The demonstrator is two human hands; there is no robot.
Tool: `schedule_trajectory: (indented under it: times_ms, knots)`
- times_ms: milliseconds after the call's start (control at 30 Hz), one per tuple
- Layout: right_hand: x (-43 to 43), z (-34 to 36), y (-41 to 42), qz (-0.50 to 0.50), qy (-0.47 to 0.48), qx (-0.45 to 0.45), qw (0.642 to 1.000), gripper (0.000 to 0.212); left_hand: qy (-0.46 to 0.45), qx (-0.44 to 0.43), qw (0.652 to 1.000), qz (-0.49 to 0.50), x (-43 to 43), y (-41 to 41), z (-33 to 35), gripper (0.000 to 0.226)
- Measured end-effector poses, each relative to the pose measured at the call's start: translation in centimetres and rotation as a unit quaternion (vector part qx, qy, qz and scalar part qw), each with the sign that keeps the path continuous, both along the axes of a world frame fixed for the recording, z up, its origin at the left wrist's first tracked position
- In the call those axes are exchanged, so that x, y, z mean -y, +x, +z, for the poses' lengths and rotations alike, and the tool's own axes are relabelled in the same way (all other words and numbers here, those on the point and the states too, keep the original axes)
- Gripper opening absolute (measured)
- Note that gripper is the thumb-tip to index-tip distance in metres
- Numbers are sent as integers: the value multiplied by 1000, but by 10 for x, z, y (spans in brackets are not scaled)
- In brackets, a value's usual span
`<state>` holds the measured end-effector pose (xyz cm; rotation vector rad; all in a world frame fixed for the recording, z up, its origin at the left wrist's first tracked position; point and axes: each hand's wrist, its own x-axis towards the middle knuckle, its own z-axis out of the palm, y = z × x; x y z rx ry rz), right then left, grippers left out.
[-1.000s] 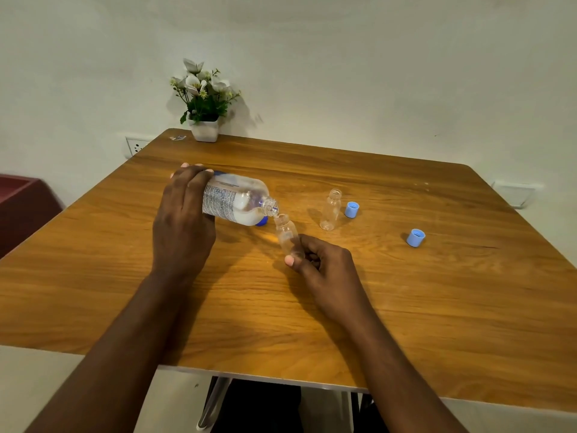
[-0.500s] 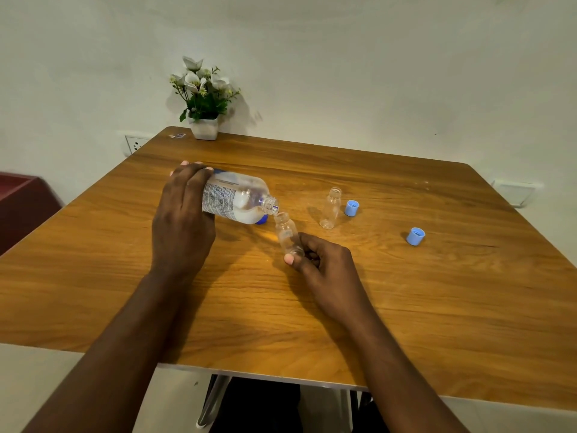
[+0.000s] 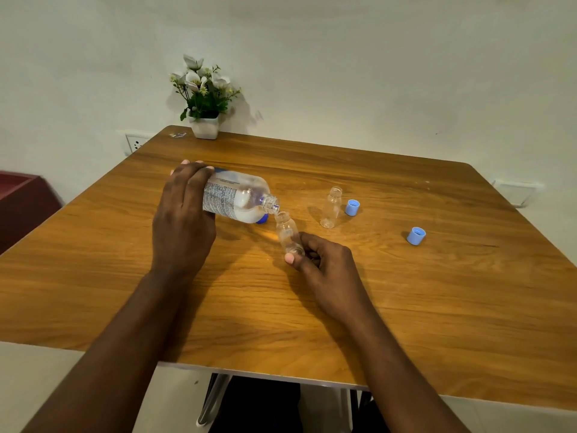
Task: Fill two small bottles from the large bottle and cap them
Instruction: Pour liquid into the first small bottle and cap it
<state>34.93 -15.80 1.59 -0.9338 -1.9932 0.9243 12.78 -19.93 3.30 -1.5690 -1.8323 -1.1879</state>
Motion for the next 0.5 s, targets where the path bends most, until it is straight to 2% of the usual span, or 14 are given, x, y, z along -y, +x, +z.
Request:
schedule_trajectory:
  times_ms: [500]
  knots:
    - [0, -1, 0, 0, -5, 0, 1000, 23, 3, -3, 1000, 3, 0, 1, 0, 51]
